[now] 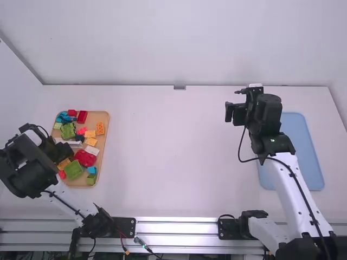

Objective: Assemble lego blocks to make yellow taxi

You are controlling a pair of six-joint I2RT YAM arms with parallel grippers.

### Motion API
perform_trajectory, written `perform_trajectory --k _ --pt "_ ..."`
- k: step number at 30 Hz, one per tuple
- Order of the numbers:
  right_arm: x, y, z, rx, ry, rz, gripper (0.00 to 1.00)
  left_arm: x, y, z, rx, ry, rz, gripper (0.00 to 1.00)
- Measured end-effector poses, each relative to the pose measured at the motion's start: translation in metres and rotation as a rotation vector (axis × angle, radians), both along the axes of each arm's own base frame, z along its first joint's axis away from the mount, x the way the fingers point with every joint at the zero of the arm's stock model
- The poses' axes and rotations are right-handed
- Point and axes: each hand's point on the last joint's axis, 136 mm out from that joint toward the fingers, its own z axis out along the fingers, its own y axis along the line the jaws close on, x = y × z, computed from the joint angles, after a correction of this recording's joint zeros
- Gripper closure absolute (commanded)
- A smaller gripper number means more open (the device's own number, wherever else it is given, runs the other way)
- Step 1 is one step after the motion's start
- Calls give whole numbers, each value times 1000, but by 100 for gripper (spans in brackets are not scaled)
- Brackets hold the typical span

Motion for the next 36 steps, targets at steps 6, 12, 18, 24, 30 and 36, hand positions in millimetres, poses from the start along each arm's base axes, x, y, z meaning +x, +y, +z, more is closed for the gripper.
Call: perform_trajectory --k 6,12,18,24,30,36 --pt "0 0 0 -2 0 -1 1 0 -2 -1 -7 -3 -8 14" --pt "0 1 0 -2 1 2 1 -8 -7 -6 -18 26 10 31" --pt "-1 2 -1 -2 3 7 1 -7 -5 -5 -11 18 23 45" --pt "-2 3 -3 -4 14 9 1 -8 -5 -3 -17 24 69 57" --pt "-2 2 -4 -4 18 7 1 7 8 23 7 -13 147 72" --pt "-2 2 -4 -1 19 6 1 31 -10 78 71 -123 79 70"
